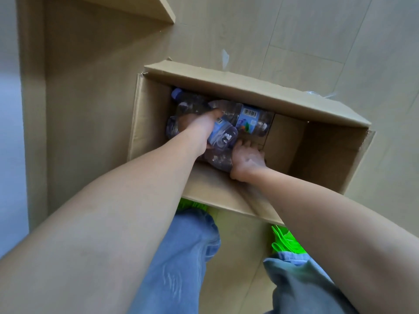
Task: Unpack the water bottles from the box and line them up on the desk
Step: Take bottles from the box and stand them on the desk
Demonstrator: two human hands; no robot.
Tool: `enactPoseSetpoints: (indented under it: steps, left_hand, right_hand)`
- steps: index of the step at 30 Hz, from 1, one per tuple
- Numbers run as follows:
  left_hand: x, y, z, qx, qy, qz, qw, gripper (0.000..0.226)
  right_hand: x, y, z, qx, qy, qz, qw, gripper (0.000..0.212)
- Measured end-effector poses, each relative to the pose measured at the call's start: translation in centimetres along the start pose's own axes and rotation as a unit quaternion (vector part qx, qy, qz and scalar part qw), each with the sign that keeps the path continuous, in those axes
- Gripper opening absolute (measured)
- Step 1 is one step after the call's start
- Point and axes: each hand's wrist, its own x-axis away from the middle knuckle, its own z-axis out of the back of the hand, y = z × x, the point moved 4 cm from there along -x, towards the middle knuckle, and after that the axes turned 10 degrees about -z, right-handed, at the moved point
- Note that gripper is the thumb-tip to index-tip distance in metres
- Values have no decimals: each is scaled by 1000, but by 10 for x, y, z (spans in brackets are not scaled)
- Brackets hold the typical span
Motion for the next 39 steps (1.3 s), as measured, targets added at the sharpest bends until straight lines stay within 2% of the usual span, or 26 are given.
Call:
enactPoseSetpoints:
  steps: [3,6,9,16,22,29,35,39]
  left_hand:
    - [19,3,7,1,-24,11,1000,43]
    - [45,5,22,-10,31,-28,999,62]
    - [84,9,38,-37,36,-41,998,78]
    - [194,51,69,-69,-15,-57,996,83]
    - [309,121,87,-82,-33,-131,987,80]
    - [456,229,120,-136,5,-267,954,87]
    - [591,309,160,-110,35,-361,925,90]
    - [677,337,197,-63,76,-425,900,87]
  right_hand:
    - [9,0,8,40,0,11,999,69]
    - [33,10,22,35,10,10,999,60]
    - [69,24,38,14,22,15,1000,50]
    - [182,63,91,-115,-15,-69,991,55]
    - [284,89,185,-234,21,-82,969,60]
    - [406,111,332,-355,101,-59,928,59]
    - [529,121,443,-480,181,4,858,62]
    - [607,116,500,-499,225,75,834,65]
